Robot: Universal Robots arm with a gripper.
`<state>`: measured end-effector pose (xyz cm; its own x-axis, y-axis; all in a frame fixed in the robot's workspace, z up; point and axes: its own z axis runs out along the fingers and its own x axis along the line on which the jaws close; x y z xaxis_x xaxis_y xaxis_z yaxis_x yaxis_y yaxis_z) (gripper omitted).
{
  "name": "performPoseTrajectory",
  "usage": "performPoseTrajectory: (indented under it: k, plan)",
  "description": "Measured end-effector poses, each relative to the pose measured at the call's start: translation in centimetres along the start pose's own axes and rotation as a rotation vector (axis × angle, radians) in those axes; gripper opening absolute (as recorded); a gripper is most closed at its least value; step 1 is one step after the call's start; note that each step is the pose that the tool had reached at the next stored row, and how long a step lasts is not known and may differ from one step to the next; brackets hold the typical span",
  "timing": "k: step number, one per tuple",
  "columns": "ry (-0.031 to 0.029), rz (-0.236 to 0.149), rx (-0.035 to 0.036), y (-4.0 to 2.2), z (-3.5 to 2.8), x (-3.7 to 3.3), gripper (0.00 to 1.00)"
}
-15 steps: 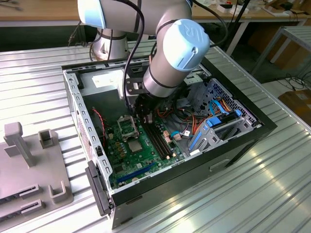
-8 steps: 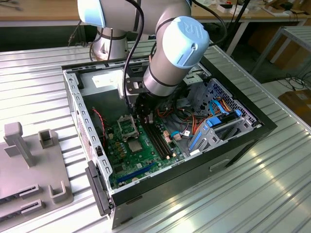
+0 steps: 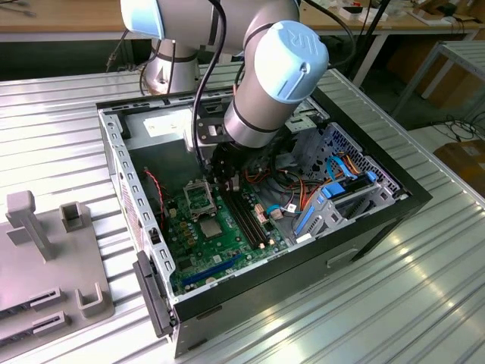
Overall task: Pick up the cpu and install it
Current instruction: 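Close the cpu cover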
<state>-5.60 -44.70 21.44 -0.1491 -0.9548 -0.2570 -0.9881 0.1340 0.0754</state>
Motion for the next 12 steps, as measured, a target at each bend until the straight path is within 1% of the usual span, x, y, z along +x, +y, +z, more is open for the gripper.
performPoseTrajectory:
  k: [12]
  plan:
    - [0.0,0.0,0.0,0.21,-0.38,-0.08,0.11]
